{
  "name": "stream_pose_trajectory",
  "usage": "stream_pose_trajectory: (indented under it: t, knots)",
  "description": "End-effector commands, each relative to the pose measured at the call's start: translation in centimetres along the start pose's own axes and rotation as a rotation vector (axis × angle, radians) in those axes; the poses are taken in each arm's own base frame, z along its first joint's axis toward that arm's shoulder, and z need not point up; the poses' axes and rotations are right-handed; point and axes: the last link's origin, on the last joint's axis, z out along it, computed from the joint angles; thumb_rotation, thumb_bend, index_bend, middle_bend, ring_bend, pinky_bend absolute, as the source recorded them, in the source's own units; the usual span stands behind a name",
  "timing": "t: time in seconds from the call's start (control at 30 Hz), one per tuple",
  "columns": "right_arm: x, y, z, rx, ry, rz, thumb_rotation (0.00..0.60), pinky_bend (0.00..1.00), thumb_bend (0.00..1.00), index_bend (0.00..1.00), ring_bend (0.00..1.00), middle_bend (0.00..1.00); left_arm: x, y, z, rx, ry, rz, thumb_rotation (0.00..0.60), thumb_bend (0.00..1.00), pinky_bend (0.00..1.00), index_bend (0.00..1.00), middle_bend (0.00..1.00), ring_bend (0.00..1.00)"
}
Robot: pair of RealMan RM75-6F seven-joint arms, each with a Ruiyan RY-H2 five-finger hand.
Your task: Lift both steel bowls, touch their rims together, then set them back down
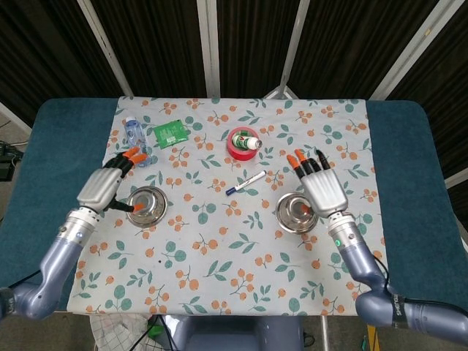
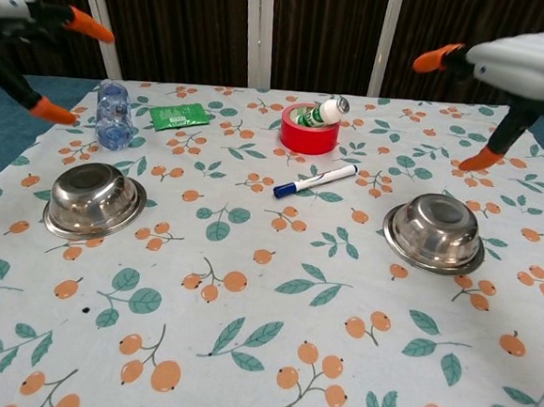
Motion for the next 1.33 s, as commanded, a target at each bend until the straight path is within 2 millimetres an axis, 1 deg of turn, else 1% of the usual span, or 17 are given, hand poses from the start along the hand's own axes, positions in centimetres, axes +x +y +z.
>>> stream_pose_trajectory:
  t: [0.03, 0.1, 0.13, 0.2, 0.27, 0.3, 0.37, 0.4, 0.5, 0.57, 0.7, 0.77, 0.87, 1.0, 1.13, 1.33]
  knots:
    - [3.1, 5.8, -0.3, -0.122, 0.129, 0.107, 0.6, 0.0, 0.0, 0.01, 0.17, 0.03, 4.6, -1.7, -4.3, 0.089, 0.091, 0.182, 0.6, 0.0, 0.1, 0.15, 0.0, 0.0]
    - [4.0, 9.1, -1.1, -0.166, 0.188, 0.206, 0.6, 0.0, 0.0, 0.02, 0.17, 0.03, 6.3, -3.1, -6.9, 0.149, 0.112, 0.255, 0.6, 0.0, 0.1, 0.15, 0.0, 0.0]
    - [4.2, 11.0, -1.9, -0.188, 0.222, 0.276, 0.6, 0.0, 0.0, 0.02, 0.17, 0.03, 7.1, -4.1, -8.5, 0.182, 0.117, 0.296, 0.6, 0.0, 0.1, 0.15, 0.0, 0.0]
    - [3.9, 12.9, -3.4, -0.166, 0.252, 0.356, 0.6, 0.0, 0.0, 0.04, 0.17, 0.03, 7.7, -5.1, -10.4, 0.199, 0.116, 0.329, 0.6, 0.0, 0.09, 0.15, 0.0, 0.0]
    - [3.4, 14.0, -4.8, -0.147, 0.265, 0.4, 0.6, 0.0, 0.0, 0.05, 0.17, 0.03, 8.0, -6.0, -11.8, 0.212, 0.117, 0.349, 0.6, 0.0, 0.07, 0.15, 0.0, 0.0]
    - [3.0, 14.6, -5.8, -0.132, 0.266, 0.415, 0.6, 0.0, 0.0, 0.06, 0.17, 0.03, 8.0, -6.5, -12.7, 0.216, 0.118, 0.359, 0.6, 0.0, 0.07, 0.15, 0.0, 0.0]
    - [2.3, 15.1, -7.4, -0.113, 0.268, 0.429, 0.6, 0.0, 0.0, 0.06, 0.17, 0.03, 7.7, -7.1, -13.8, 0.222, 0.112, 0.366, 0.6, 0.0, 0.07, 0.15, 0.0, 0.0]
    - [2.0, 15.2, -7.9, -0.108, 0.265, 0.432, 0.6, 0.0, 0.0, 0.07, 0.17, 0.03, 7.6, -7.2, -14.1, 0.222, 0.11, 0.366, 0.6, 0.0, 0.07, 0.15, 0.0, 0.0]
    - [1.0, 15.2, -10.6, -0.079, 0.248, 0.434, 0.6, 0.0, 0.0, 0.07, 0.17, 0.03, 6.9, -7.4, -15.6, 0.21, 0.109, 0.357, 0.6, 0.0, 0.07, 0.15, 0.0, 0.0]
    - [0.3, 14.9, -12.7, -0.059, 0.23, 0.419, 0.6, 0.0, 0.0, 0.08, 0.17, 0.03, 6.2, -7.4, -16.9, 0.208, 0.114, 0.332, 0.6, 0.0, 0.07, 0.15, 0.0, 0.0]
    - [-0.4, 14.2, -15.1, -0.032, 0.205, 0.376, 0.6, 0.0, 0.0, 0.09, 0.17, 0.03, 5.4, -7.5, -18.3, 0.201, 0.133, 0.297, 0.6, 0.0, 0.07, 0.16, 0.0, 0.0]
    - [-0.9, 13.6, -16.8, -0.015, 0.179, 0.326, 0.6, 0.0, 0.0, 0.09, 0.17, 0.03, 4.8, -7.7, -19.3, 0.209, 0.145, 0.28, 0.6, 0.0, 0.07, 0.16, 0.0, 0.0]
    - [-1.3, 12.7, -19.6, -0.004, 0.152, 0.263, 0.6, 0.0, 0.0, 0.09, 0.17, 0.03, 3.8, -8.2, -21.2, 0.236, 0.159, 0.266, 0.6, 0.0, 0.07, 0.16, 0.0, 0.0]
    - [-1.3, 11.6, -22.6, -0.027, 0.155, 0.209, 0.6, 0.0, 0.0, 0.09, 0.17, 0.03, 2.8, -8.9, -23.7, 0.283, 0.17, 0.262, 0.6, 0.0, 0.07, 0.16, 0.0, 0.0]
    - [-1.6, 10.8, -24.0, -0.04, 0.142, 0.16, 0.6, 0.0, 0.0, 0.09, 0.17, 0.03, 2.2, -9.1, -25.3, 0.292, 0.199, 0.271, 0.6, 0.0, 0.07, 0.16, 0.0, 0.0]
    - [-1.6, 10.9, -24.6, -0.075, 0.133, 0.156, 0.6, 0.0, 0.0, 0.09, 0.17, 0.03, 1.6, -8.8, -25.7, 0.264, 0.201, 0.275, 0.6, 0.01, 0.07, 0.16, 0.0, 0.0]
